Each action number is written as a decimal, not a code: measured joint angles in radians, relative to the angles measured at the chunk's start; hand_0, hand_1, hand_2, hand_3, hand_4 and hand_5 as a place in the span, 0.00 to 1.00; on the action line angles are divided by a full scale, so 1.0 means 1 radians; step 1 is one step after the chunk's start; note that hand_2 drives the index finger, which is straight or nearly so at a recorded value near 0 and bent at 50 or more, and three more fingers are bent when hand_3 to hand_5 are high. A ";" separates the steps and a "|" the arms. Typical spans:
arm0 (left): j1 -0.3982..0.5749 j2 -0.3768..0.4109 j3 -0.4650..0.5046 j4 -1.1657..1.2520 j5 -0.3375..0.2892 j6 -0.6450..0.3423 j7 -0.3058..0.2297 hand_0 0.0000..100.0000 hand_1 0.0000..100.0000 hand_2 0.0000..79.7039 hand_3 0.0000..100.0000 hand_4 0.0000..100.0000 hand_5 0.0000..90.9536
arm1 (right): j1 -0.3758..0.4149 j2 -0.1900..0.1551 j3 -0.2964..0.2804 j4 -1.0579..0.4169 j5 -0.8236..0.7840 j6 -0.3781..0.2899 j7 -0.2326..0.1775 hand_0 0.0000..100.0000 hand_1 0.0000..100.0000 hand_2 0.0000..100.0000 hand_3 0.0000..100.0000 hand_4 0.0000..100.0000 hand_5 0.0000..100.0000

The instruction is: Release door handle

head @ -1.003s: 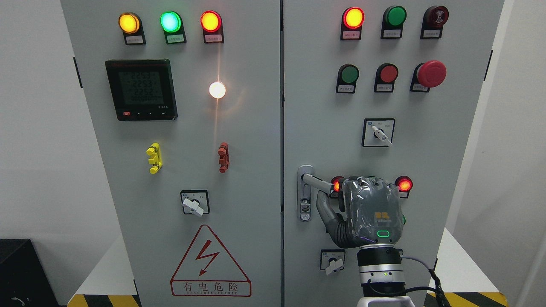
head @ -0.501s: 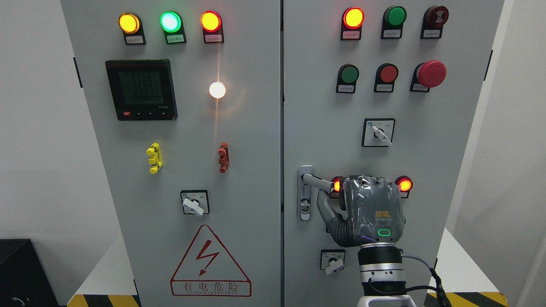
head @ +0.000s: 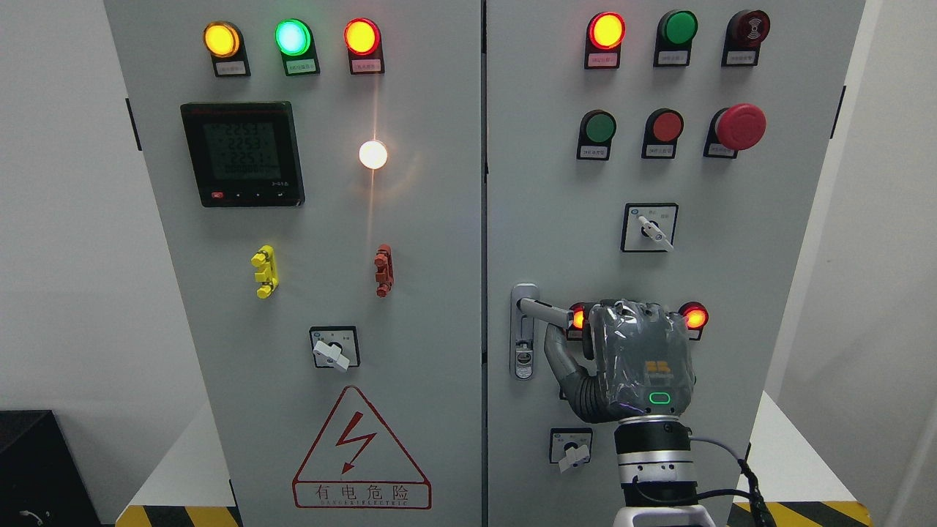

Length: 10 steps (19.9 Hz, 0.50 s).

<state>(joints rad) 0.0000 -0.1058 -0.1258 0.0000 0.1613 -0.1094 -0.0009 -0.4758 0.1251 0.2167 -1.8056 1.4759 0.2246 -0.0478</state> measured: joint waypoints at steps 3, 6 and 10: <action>0.000 0.000 0.000 0.000 0.000 0.000 0.000 0.12 0.56 0.00 0.00 0.00 0.00 | 0.000 0.000 0.000 0.000 0.000 0.000 0.002 0.57 0.41 0.92 1.00 1.00 1.00; 0.000 0.000 0.000 0.000 0.000 0.000 0.000 0.12 0.56 0.00 0.00 0.00 0.00 | -0.001 0.000 0.000 0.000 0.000 0.000 0.002 0.57 0.41 0.92 1.00 1.00 1.00; 0.000 0.000 0.000 0.000 0.000 0.000 0.000 0.12 0.56 0.00 0.00 0.00 0.00 | -0.001 -0.001 0.000 -0.002 0.000 0.000 0.000 0.56 0.41 0.92 1.00 1.00 1.00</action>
<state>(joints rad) 0.0000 -0.1058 -0.1258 0.0000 0.1613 -0.1094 -0.0009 -0.4766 0.1246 0.2165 -1.8080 1.4757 0.2244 -0.0480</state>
